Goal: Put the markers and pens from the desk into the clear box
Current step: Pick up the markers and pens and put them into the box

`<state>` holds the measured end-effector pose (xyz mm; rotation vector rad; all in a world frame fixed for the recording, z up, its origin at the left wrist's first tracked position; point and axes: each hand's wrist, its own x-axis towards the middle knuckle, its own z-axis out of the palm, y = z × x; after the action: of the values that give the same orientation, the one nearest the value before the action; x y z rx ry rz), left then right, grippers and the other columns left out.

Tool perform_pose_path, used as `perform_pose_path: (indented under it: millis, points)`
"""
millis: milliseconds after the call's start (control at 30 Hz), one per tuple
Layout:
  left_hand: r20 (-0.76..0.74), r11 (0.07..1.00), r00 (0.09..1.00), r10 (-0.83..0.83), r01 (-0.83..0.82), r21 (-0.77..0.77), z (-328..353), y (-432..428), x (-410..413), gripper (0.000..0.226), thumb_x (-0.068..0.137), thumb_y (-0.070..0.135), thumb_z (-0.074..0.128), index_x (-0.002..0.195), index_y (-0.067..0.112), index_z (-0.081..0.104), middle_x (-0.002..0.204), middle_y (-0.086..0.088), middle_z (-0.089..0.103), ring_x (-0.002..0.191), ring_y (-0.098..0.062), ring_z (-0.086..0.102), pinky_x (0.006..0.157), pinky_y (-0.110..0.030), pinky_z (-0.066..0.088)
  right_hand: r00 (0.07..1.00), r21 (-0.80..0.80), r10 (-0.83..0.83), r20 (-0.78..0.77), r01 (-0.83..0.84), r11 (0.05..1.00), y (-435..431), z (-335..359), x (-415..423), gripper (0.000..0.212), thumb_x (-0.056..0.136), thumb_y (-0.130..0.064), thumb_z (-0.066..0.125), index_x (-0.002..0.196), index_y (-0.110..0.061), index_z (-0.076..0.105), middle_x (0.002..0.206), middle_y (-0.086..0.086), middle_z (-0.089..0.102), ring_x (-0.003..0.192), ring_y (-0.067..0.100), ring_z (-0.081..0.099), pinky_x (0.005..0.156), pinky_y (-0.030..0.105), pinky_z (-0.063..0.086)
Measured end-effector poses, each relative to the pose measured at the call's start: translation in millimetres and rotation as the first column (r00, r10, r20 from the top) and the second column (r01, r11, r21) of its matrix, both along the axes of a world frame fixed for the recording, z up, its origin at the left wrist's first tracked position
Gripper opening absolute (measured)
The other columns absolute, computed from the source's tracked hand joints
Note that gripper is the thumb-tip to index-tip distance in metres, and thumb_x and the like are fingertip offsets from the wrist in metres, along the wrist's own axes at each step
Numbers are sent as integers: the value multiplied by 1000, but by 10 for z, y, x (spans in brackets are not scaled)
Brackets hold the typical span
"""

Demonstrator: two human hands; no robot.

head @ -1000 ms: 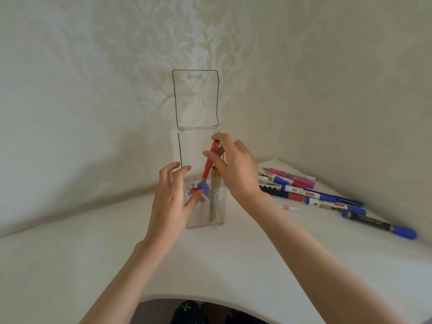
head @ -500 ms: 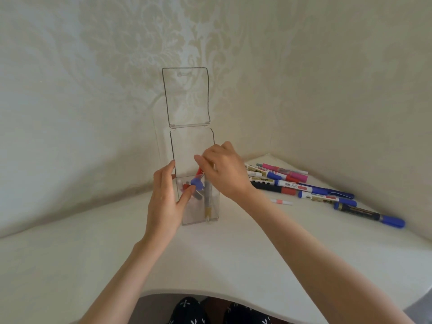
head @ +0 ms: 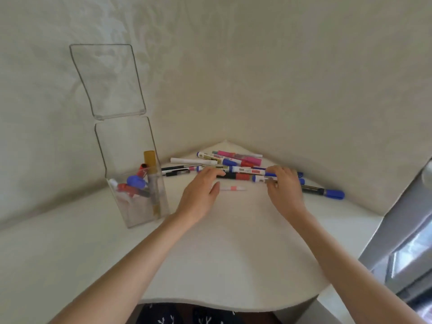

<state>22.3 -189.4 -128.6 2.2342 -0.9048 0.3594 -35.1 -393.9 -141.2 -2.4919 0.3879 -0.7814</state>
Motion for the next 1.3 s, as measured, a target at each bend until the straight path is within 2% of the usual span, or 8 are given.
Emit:
perform_pose_path:
  millis: [100, 267, 500, 700, 867, 967, 1100, 1300]
  points:
    - [-7, 998, 999, -52, 53, 28, 27, -366, 188, 31, 91, 7, 45, 121, 13, 53, 127, -3, 55, 118, -18, 49, 93, -25, 36, 981, -38, -178, -81, 175, 984, -291, -97, -3, 38, 78, 5, 48, 114, -3, 56, 113, 22, 60, 105, 40, 47, 91, 42, 36]
    - [49, 988, 989, -140, 136, 75, 14, -859, 422, 39, 87, 1, 49, 123, 15, 55, 127, -8, 58, 119, -23, 51, 99, -32, 39, 956, -84, -231, -181, 219, 972, -378, -174, 33, 44, 79, 1, 48, 123, -2, 48, 120, 21, 53, 112, 38, 44, 96, 42, 33]
    - [68, 950, 996, -55, 32, 312, -89, -1075, 537, 33, 90, 11, 48, 121, 16, 55, 122, -10, 59, 107, -28, 55, 89, -43, 46, 983, -183, -115, -146, 88, 979, -334, -213, 52, 40, 83, -13, 56, 122, -7, 54, 116, 17, 55, 111, 38, 44, 100, 43, 33]
    - [69, 879, 995, -67, 26, 476, -49, -1104, 672, 28, 87, 9, 51, 113, 13, 60, 123, -13, 54, 116, -32, 48, 94, -42, 42, 995, -217, -43, -90, 22, 976, -365, -262, 86, 14, 83, -18, 63, 95, -11, 63, 98, 13, 59, 97, 37, 48, 96, 48, 38]
    - [94, 958, 995, 11, -38, 286, -14, -989, 641, 32, 86, 2, 49, 117, 9, 55, 115, -13, 52, 100, -29, 54, 76, -38, 46, 997, -188, 71, -29, -75, 979, -359, -247, 80, 13, 86, -23, 59, 94, -13, 62, 91, 7, 64, 91, 33, 49, 85, 33, 35]
    - [84, 996, 994, 71, -76, 57, 100, -829, 564, 27, 86, 2, 52, 113, 5, 52, 114, -14, 50, 90, -27, 56, 64, -32, 40, 980, -6, 161, 120, -161, 987, -308, -113, -13, 12, 85, -22, 62, 96, -16, 63, 90, 1, 66, 88, 19, 47, 76, 26, 36]
    - [51, 968, 993, 108, -93, -234, 395, -443, 361, 18, 93, 15, 48, 110, 10, 46, 101, -6, 57, 84, -22, 57, 68, -38, 48, 969, 285, 127, 214, -186, 940, -164, 57, -73, 11, 88, -26, 60, 96, -23, 65, 80, -16, 60, 75, -3, 48, 68, 7, 36]
    - [87, 908, 972, 218, -169, -383, 992, 288, 1, 50, 86, 17, 60, 129, 22, 36, 87, 13, 54, 80, -11, 60, 73, -24, 45, 947, 523, 273, 169, -321, 790, 248, 158, 21, 7, 91, -17, 51, 95, -21, 47, 69, 7, 49, 58, 13, 38, 53, 22, 31]
